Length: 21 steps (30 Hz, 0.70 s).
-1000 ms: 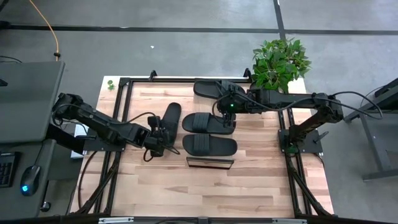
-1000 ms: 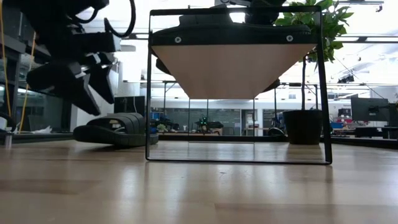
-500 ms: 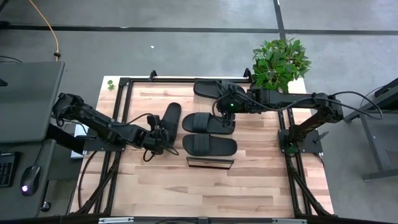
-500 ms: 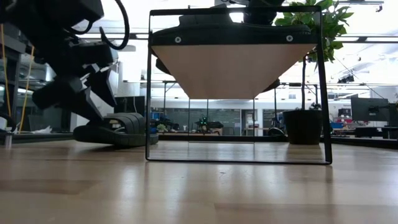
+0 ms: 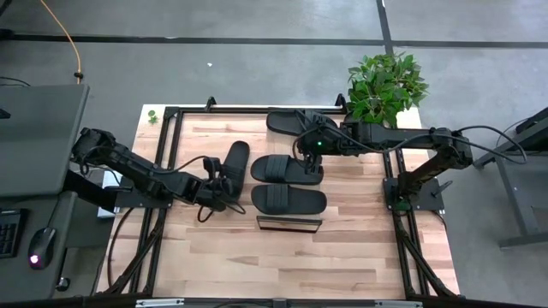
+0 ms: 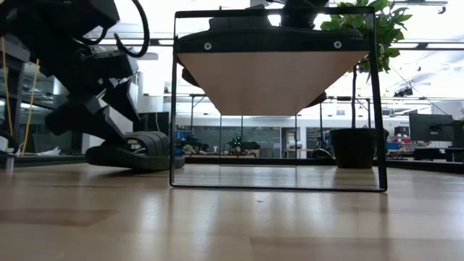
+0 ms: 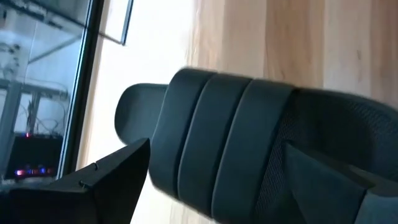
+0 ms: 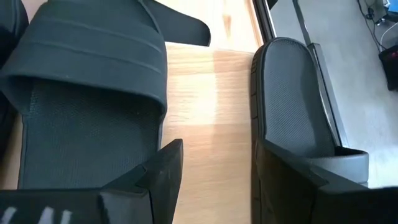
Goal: Pick and place slides into the shelf
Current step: Put the black slipper on the shelf
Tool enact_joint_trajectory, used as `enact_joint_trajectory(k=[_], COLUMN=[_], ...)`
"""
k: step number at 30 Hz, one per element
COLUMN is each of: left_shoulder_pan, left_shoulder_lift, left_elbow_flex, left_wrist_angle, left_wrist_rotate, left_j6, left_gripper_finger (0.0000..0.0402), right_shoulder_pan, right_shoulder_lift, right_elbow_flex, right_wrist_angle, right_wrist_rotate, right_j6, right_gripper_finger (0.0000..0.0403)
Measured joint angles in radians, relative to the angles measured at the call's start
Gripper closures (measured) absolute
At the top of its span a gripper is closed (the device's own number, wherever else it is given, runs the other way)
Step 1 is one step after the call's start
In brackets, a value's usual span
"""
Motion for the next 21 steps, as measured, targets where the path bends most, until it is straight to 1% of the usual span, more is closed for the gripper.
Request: enact_joint_trajectory(k=[4,7,9,13,21], left_shoulder_pan=[0.0,0.0,0.0,0.0,0.0], left_shoulder_lift=[0.0,0.0,0.002,0.01,0.039], left_elbow_flex=[-0.014,-0.015,-0.015,-0.016,-0.017], left_wrist_angle=[0.066,0.071,0.071,0.068,0.081], left_wrist_rotate=[0.0,0.0,0.0,-0.013,-0.023], left_j6=[0.036,0.036,0.036,0.044,0.087], left_gripper_finger=[0.006,0.0062,0.0072,0.0114,0.0224], right_shoulder_pan=[0.0,0.0,0.0,0.0,0.0], right_shoulder_lift=[0.0,0.0,0.0,0.0,0.0], right_elbow_flex=[0.0,0.0,0.0,0.0,0.0], right_wrist_angle=[0.012,0.016,0.016,0.017,0.027], right_wrist_rotate=[0.0,0.0,0.0,0.0,0.0], right_j6=[0.002,0.003,0.002,0.0,-0.008], right_gripper_finger=[0.0208,0.0208,0.0208,0.0208,0.0208])
